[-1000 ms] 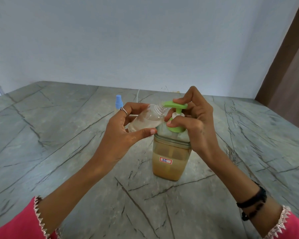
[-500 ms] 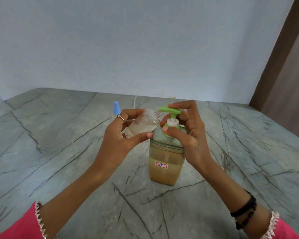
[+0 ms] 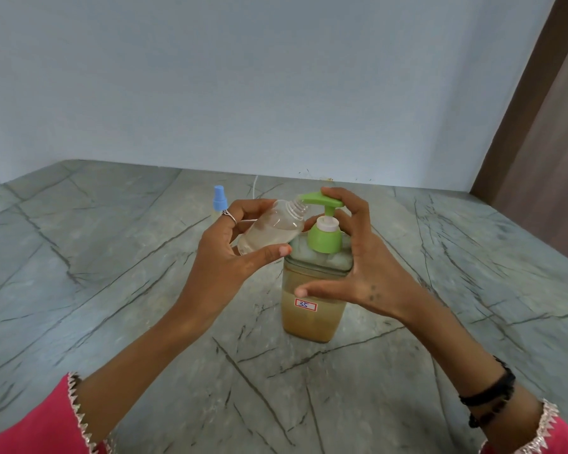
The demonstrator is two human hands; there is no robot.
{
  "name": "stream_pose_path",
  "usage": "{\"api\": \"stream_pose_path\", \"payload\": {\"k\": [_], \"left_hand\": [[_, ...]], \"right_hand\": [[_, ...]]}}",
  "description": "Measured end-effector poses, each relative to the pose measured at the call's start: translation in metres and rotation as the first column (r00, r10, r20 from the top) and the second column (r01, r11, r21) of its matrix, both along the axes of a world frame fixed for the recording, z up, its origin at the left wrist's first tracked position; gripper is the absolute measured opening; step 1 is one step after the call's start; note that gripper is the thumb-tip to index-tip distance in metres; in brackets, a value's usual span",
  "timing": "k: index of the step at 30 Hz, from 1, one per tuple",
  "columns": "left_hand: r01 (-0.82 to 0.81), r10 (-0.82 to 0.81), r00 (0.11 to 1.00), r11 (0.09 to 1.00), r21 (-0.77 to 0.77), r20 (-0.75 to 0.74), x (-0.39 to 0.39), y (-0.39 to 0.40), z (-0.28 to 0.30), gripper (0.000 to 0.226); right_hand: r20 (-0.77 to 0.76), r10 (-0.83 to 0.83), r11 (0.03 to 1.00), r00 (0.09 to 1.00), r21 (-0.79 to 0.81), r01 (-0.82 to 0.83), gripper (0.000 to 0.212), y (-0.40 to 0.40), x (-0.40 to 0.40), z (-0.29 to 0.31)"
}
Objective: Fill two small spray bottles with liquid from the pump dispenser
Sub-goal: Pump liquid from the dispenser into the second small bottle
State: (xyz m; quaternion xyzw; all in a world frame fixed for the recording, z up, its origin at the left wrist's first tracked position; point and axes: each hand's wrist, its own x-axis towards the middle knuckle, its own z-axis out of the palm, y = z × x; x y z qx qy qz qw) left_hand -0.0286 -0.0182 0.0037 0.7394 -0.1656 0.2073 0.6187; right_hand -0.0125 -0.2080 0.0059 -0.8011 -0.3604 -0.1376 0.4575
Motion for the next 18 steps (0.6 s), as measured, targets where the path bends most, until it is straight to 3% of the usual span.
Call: {"api": "stream_pose_path", "payload": {"k": [5, 9, 18], "left_hand": [[0.005, -0.005, 1.000, 1.000, 0.009, 0.003, 0.000, 0.001, -0.001, 0.046], [0.010, -0.010, 1.000, 1.000, 0.013, -0.001, 0.001, 0.001, -0.001, 0.048], [0.006, -0.006, 1.000, 0.999, 0.036, -0.007, 0.004, 0.004, -0.001, 0.048]], "right_hand": [[0.010, -0.030, 1.000, 0.999, -0.005, 0.030, 0.111, 0.000, -0.001, -0.001], [0.050, -0.028, 0.995, 0.998, 0.097, 0.023, 0.093, 0.003, 0.002, -0.004], [0.115, -0.056, 0.976, 0.992, 0.217, 0.030, 0.077, 0.010, 0.006, -0.005]]}}
